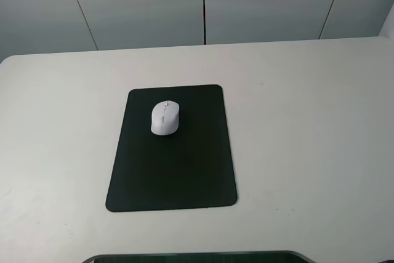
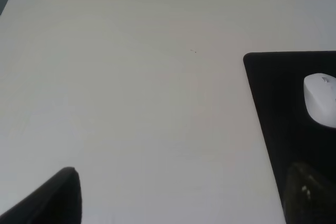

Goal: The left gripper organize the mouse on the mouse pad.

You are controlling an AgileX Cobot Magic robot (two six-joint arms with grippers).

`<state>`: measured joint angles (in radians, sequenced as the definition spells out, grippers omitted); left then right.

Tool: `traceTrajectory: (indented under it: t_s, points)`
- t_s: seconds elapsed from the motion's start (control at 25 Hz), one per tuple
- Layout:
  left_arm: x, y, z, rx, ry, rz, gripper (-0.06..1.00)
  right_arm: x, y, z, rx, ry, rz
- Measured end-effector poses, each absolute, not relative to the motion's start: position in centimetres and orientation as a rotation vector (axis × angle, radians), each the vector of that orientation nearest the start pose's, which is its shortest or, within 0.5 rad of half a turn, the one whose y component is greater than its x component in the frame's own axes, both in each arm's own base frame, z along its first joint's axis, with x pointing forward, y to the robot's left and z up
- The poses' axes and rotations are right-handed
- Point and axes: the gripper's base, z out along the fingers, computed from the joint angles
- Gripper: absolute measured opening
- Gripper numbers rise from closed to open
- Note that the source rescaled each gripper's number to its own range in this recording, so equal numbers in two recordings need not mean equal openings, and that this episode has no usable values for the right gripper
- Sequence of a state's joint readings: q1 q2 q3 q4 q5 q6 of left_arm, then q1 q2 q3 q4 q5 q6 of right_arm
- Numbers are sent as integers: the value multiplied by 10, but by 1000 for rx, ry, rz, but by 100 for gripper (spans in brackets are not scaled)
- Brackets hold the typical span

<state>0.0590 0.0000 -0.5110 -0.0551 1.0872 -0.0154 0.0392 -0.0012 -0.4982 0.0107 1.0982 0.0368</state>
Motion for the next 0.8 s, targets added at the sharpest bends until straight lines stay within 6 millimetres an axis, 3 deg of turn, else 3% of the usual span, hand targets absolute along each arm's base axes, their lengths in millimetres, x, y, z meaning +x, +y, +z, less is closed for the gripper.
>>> traceTrajectory:
  t_s: [0.8]
  points:
    - [-7,-2,278,-108,2054,-23,100,-7,1,274,-3,2083,59]
